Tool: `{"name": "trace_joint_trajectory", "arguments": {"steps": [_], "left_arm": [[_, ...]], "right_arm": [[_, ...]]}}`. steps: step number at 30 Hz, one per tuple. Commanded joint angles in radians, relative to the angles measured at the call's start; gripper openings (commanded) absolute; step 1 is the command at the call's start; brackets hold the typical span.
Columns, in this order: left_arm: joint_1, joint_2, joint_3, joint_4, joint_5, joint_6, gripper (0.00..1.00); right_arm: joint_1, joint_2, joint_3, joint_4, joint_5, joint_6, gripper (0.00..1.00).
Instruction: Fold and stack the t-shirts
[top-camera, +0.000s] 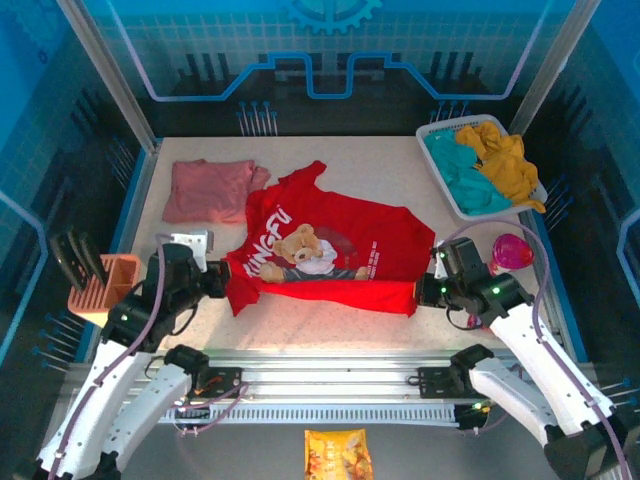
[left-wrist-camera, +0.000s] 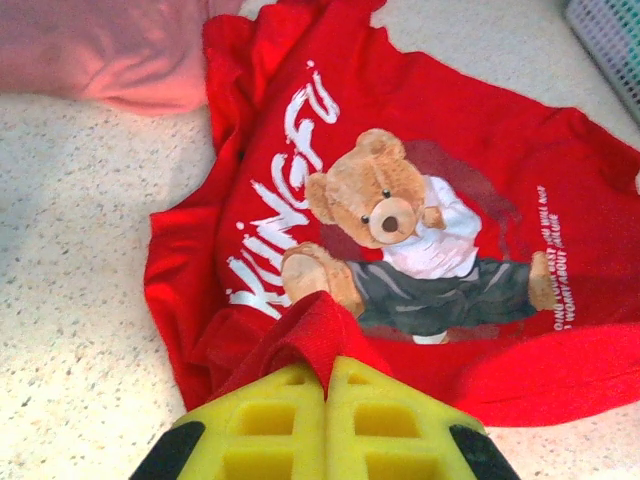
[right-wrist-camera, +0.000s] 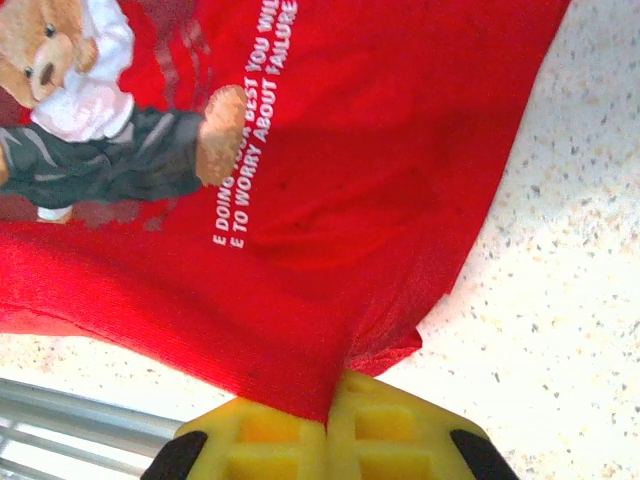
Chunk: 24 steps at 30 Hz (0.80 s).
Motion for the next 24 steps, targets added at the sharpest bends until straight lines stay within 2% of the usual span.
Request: {"name": "trace_joint_trajectory", "arguments": {"steps": [1, 2, 3, 4, 5, 6, 7, 8, 9, 10, 12, 13, 17, 21, 24], "left_arm": [[-0.017, 0.029, 0.032, -0.053, -0.034, -0.035, 0.02], [-0.018, 0.042, 0.031, -0.055, -0.039, -0.039, 0.04], [-0.02, 0.058, 0.029, -0.056, -0.039, -0.042, 0.11], [-0.02, 0.076, 0.033, -0.056, -0.034, -0.042, 0.19], [-0.022, 0.091, 0.036, -0.056, -0.027, -0.045, 0.2], [-0.024, 0.107, 0.037, -0.055, -0.023, -0.048, 0.27], [-0.026, 0.119, 0.04, -0.059, -0.023, -0.052, 0.4], [-0.028, 0.133, 0.042, -0.061, -0.027, -0.053, 0.53], [-0.031, 0.142, 0.045, -0.061, -0.027, -0.052, 0.56], [-0.031, 0.15, 0.047, -0.06, -0.025, -0.046, 0.59], [-0.029, 0.178, 0.063, -0.053, -0.039, -0.026, 0.75], [-0.028, 0.195, 0.075, -0.048, -0.047, -0.015, 0.8], [-0.008, 0.317, 0.188, 0.007, -0.038, 0.034, 0.8], [0.009, 0.487, 0.321, 0.094, 0.002, 0.079, 0.75], [0.031, 0.605, 0.386, 0.194, 0.056, 0.127, 0.73]], "right_arm": [[0.02, 0.018, 0.004, -0.09, 0.019, 0.039, 0.01], [0.021, 0.013, 0.002, -0.096, 0.019, 0.043, 0.03], [0.021, 0.001, 0.001, -0.103, 0.024, 0.046, 0.09], [0.021, -0.013, 0.0, -0.105, 0.029, 0.051, 0.19], [0.021, -0.026, 0.001, -0.103, 0.033, 0.053, 0.22], [0.021, -0.036, 0.007, -0.107, 0.046, 0.059, 0.27], [0.021, -0.042, 0.015, -0.109, 0.053, 0.062, 0.37], [0.021, -0.044, 0.027, -0.106, 0.062, 0.064, 0.5], [0.019, -0.042, 0.037, -0.099, 0.071, 0.064, 0.59], [0.019, -0.038, 0.046, -0.087, 0.076, 0.061, 0.64], [0.008, -0.013, 0.06, -0.043, 0.076, 0.049, 0.74], [0.0, 0.006, 0.067, -0.021, 0.077, 0.043, 0.76], [-0.075, 0.091, 0.072, 0.112, 0.047, 0.001, 0.82], [-0.191, 0.166, 0.063, 0.242, 0.026, -0.045, 0.82], [-0.237, 0.222, 0.046, 0.346, 0.033, -0.081, 0.82]]}}
